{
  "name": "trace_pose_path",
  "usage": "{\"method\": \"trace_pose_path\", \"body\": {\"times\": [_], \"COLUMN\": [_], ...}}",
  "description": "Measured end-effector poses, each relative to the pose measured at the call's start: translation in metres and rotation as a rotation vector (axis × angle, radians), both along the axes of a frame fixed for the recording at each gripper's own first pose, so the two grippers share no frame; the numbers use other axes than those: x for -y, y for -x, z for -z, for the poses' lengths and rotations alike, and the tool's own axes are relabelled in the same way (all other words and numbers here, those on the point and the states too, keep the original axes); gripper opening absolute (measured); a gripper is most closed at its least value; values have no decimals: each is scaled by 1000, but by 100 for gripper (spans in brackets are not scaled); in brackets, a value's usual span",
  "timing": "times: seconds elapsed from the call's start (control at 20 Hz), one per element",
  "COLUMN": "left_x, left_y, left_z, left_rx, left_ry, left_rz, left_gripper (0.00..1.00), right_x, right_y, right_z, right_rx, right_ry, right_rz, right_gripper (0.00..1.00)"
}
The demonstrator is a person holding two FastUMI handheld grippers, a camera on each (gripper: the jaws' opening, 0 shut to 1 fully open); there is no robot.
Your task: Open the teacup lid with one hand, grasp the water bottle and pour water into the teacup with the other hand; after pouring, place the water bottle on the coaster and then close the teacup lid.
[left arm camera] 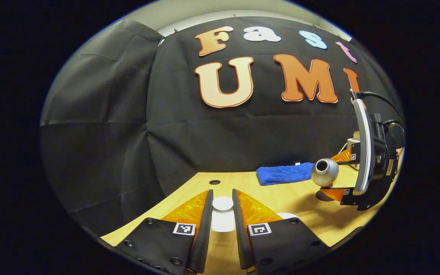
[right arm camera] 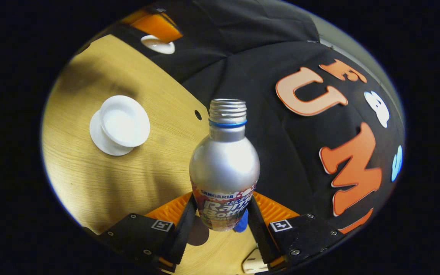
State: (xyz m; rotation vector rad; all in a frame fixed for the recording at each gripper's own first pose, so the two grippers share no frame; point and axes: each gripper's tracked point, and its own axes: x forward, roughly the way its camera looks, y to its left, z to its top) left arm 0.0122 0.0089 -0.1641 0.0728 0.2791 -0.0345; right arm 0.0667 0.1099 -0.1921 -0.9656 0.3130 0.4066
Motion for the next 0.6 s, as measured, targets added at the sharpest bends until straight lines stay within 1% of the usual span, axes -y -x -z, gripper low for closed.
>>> {"method": "trace_pose_path", "body": {"times": [0.05, 0.1, 0.2, 0.3, 0.5, 0.6], "left_x": [6, 12, 27, 39, 61, 67], "left_y": [-2, -4, -7, -11, -13, -14], "left_z": [2, 4, 6, 10, 18, 23], "left_rx": [1, -1, -13, -24, -37, -50], "left_ry": [4, 10, 27, 43, 59, 60], "left_rz": [11, 24, 48, 68, 104, 115], "left_gripper": [36, 36, 36, 36, 36, 36], "right_x": [9, 16, 26, 35, 52, 51], "right_y": [5, 8, -1, -9, -9, -9], "right_z": [-1, -1, 1, 1, 5, 6], "right_rx": [-24, -51, -83, -92, -133, -142], "right_ry": [-63, -124, -218, -285, -434, -501], "right_rz": [29, 56, 106, 147, 223, 252], "right_gripper": [77, 77, 77, 77, 77, 77]}}
